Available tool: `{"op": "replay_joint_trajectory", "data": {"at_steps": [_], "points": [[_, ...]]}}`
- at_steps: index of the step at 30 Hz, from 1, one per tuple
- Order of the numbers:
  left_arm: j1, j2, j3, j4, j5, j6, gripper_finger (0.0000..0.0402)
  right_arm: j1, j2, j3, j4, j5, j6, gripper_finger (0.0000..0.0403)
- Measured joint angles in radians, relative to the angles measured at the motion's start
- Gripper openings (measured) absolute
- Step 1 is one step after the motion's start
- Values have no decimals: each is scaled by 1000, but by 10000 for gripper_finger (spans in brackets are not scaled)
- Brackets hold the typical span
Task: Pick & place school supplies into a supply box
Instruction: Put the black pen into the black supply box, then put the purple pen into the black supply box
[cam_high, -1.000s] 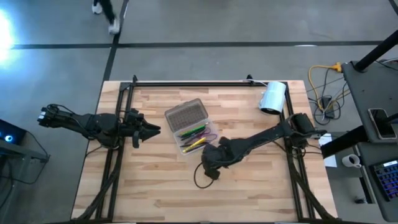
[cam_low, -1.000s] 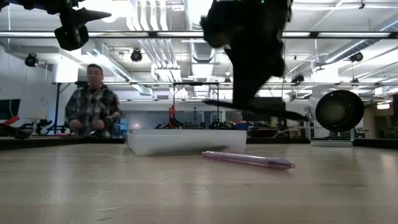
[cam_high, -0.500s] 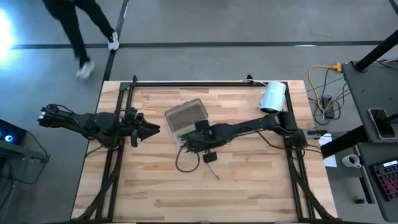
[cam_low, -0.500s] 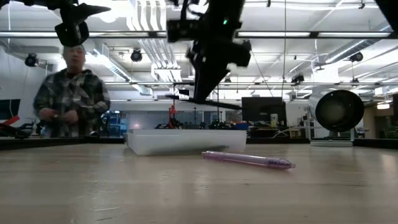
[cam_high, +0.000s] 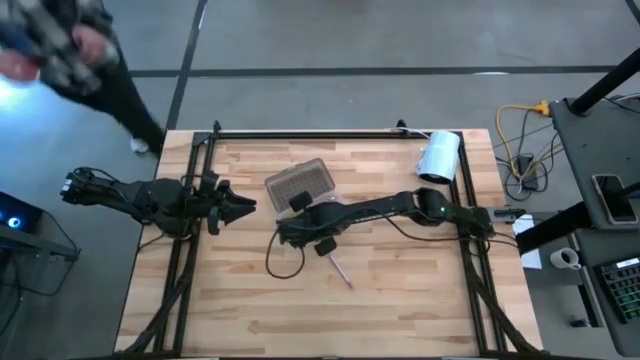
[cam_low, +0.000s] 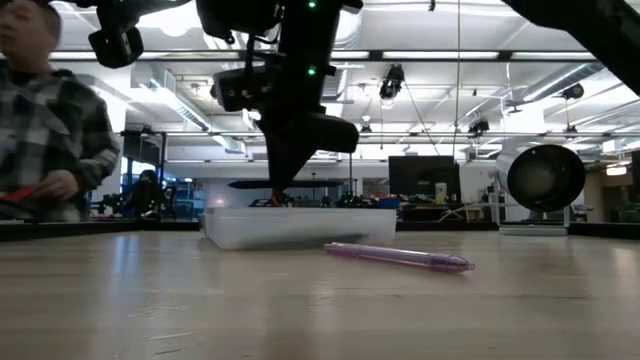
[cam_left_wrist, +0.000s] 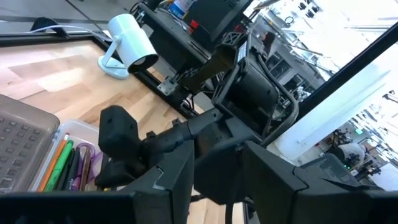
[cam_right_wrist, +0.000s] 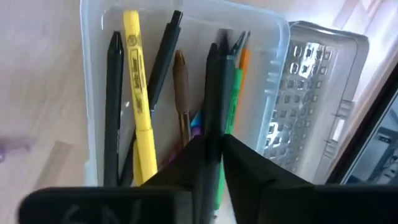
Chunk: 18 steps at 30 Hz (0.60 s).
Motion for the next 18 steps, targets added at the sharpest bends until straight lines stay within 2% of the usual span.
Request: {"op": "replay_joint_trajectory", "data": {"at_steps": [7, 12, 15, 18], "points": [[0, 0, 0, 0, 0, 1, 122, -2, -4, 17, -18, -5, 34, 122], [0, 0, 0, 0, -1, 4, 122, 8, -25, 19, -75, -13, 58, 161], [0, 0, 0, -1, -1, 4, 122, 24, -63, 14, -106, -41, 168, 169], [0, 0, 0, -2, -1, 4, 122, 35, -110, 6, -129, -119, 372, 170]]}}
